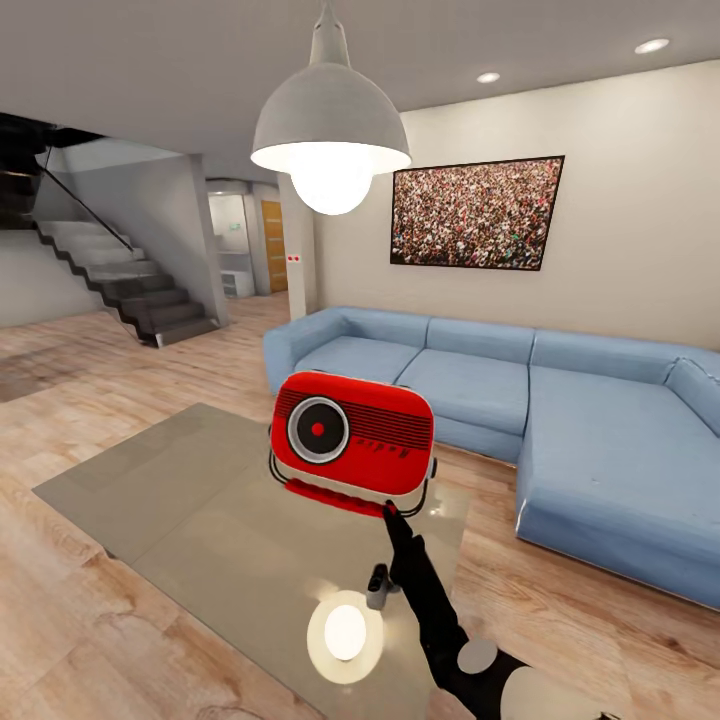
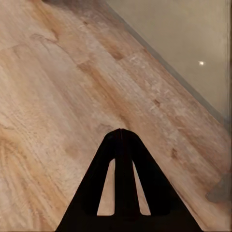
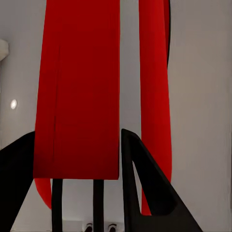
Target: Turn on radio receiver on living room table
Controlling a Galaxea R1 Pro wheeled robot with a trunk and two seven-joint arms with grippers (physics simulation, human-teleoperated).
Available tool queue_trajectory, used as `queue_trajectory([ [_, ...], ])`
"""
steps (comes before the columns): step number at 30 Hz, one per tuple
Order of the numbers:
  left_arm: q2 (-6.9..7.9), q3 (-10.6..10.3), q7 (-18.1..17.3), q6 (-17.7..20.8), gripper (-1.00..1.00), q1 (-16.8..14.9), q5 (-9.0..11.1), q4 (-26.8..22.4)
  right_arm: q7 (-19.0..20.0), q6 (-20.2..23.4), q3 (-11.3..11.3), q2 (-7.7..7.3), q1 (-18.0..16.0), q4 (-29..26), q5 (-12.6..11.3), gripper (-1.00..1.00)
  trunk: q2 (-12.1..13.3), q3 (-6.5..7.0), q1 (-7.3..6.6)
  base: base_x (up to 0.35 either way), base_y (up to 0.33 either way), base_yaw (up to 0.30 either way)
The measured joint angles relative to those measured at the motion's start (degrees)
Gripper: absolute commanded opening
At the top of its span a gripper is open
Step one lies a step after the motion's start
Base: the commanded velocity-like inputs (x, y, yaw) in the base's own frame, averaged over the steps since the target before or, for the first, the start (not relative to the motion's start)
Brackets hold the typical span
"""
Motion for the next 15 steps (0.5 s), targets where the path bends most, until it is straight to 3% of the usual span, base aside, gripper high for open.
queue_trajectory([
  [3,-0.24,0.61,0.97,0.97,-1.0,0.0,0.52,-0.97,0.0,0.43,-0.8,-0.04,-0.12,0.0,-0.04,-1.0,0.0,0.0,0.0,0.0,0.0,0.0],
  [4,-0.32,0.79,2.98,6.3,-1.0,0.01,0.64,-7.96,0.0,0.64,-3.1,-0.04,-0.13,-0.03,0.22,-1.0,0.0,-0.01,0.0,0.0,0.0,0.0],
  [5,-0.33,-0.01,3.47,8.83,-1.0,-0.02,0.23,-15.58,0.0,1.1,-6.77,-0.07,-0.16,0.0,-0.03,-1.0,0.0,0.01,0.0,0.0,0.0,0.0],
  [6,-0.31,-0.58,3.57,9.77,-1.0,0.01,0.13,-16.67,0.06,1.27,-8.82,-0.09,-0.19,0.03,-0.43,-1.0,0.0,0.01,0.0,0.0,0.0,0.0],
  [9,0.04,-6.84,3.94,19.42,-1.0,-0.01,-1.04,-25.89,0.0,1.42,-8.21,-0.12,-0.16,-0.01,0.1,-1.0,0.0,0.0,0.0,0.0,0.0,0.0],
  [10,0.01,-8.35,3.98,24.9,-1.0,-0.01,-1.25,-31.17,0.0,1.52,-9.04,-0.15,-0.17,0.0,0.01,-1.0,0.0,0.01,0.0,0.0,0.0,0.0],
  [13,-0.26,-9.92,3.94,34.4,-1.0,-0.25,-1.41,-41.45,0.0,1.59,-9.28,-0.29,-0.17,0.0,0.03,-1.0,0.0,0.0,0.0,0.0,0.0,0.0],
  [15,-0.79,-11.35,3.52,37.19,-1.0,-1.48,-1.38,-43.44,0.0,1.6,-9.3,-0.32,-0.17,0.0,0.04,-1.0,0.0,0.0,0.0,0.0,0.0,0.0],
])
